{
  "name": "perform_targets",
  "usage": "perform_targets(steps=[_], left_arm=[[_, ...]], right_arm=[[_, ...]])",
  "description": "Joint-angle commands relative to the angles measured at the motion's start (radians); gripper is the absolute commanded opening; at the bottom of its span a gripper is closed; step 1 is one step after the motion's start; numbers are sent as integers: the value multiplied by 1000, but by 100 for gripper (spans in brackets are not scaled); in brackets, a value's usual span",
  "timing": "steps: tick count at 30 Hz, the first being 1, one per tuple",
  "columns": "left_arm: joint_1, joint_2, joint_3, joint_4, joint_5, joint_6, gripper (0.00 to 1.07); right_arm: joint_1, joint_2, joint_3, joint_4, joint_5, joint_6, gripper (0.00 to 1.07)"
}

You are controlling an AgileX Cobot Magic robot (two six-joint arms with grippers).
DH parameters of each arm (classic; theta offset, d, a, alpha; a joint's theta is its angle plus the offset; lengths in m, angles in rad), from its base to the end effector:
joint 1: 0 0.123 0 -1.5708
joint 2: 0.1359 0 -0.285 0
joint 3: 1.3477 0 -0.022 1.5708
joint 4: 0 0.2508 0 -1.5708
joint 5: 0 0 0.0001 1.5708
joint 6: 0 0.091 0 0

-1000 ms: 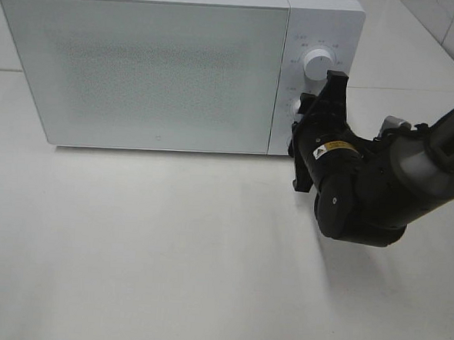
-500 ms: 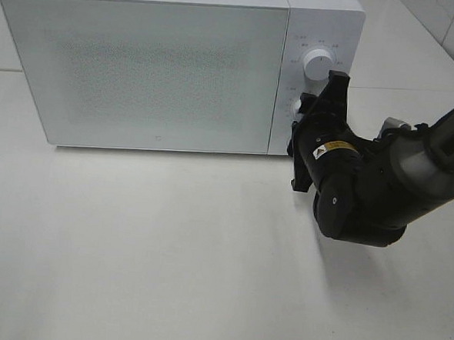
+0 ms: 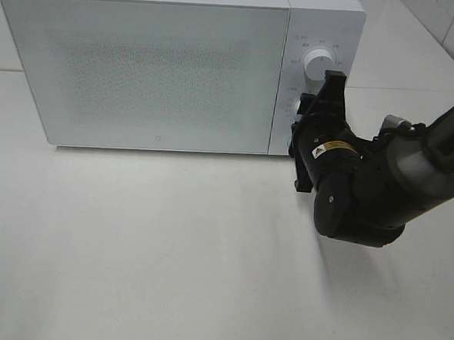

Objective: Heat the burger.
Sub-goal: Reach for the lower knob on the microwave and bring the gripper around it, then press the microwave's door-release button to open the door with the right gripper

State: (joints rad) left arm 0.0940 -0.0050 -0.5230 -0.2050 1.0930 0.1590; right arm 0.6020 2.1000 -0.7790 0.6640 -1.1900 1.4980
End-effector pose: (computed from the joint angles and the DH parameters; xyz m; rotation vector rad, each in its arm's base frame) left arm -0.0091 -0.0174 0.2824 0.0828 2.0310 -0.0862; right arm 0.3209 0.1573 0.1078 1.3977 1.2085 1.2405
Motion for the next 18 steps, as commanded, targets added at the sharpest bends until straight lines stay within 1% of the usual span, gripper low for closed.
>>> perform_targets(steps=[1,2,3,4,5,7,10,12,15,17,18], left_arm=[[3,-17,1,0,-13,-4,100],[3,-17,1,0,-13,-4,100],[3,-17,1,0,-13,-4,100],[3,-17,1,0,-13,-4,100],[3,-17,1,0,-13,-4,100],[3,-17,1,0,-13,-4,100],[3,-17,1,0,-13,-4,100],[3,-17,1,0,-13,-4,100],[3,-17,1,0,-13,-4,100],[3,-17,1,0,-13,-4,100],[3,-17,1,0,-13,-4,100]], right_arm=[[5,-13,-36,-55,-184,-28,47],[5,-13,-36,-55,-184,-28,47],[6,-14,-31,-48,-184,-29,52],[6,-16,-15,-46,-185,-33,55],[6,-16,-15,-46,-185,-33,55],[8,-16,6,-51,-184,-44,65],[8,-20,16,-56,-181,-52,67],[23,-52,72,-64,-140,-116,74],[31,-62,89,-72,-127,-144,75],[32,-100,129,-123,-77,-241,75],[32,-100,129,-123,-77,-241,75]])
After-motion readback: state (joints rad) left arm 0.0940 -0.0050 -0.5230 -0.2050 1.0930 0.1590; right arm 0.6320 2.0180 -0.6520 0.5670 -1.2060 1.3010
